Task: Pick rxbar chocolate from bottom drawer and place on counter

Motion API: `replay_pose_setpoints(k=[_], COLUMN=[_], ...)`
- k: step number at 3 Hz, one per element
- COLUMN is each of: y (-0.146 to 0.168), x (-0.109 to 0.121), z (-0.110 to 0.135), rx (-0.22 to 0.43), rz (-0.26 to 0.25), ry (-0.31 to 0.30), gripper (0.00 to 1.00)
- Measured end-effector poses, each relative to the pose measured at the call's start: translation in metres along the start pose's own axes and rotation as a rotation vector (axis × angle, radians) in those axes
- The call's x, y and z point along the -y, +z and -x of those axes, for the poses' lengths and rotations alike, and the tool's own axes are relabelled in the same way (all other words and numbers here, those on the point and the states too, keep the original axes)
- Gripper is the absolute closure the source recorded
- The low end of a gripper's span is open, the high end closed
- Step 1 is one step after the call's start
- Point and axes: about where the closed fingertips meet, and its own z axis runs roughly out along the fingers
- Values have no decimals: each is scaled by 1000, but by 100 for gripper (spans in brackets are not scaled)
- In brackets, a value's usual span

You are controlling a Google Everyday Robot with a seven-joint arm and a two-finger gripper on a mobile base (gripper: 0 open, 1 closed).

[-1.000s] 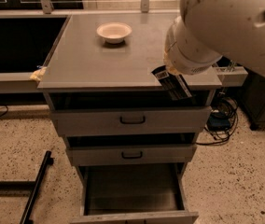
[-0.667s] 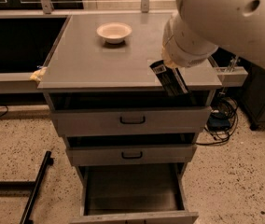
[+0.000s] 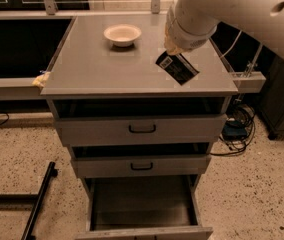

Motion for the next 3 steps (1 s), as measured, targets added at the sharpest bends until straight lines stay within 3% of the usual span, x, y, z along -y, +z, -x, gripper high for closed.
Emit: replay_pose_setpoints(k=[2, 3], y=[74, 118], x=[44, 49], z=[-1, 2], rx=[70, 131], rz=[9, 50], ry=[-4, 66], gripper=[100, 100])
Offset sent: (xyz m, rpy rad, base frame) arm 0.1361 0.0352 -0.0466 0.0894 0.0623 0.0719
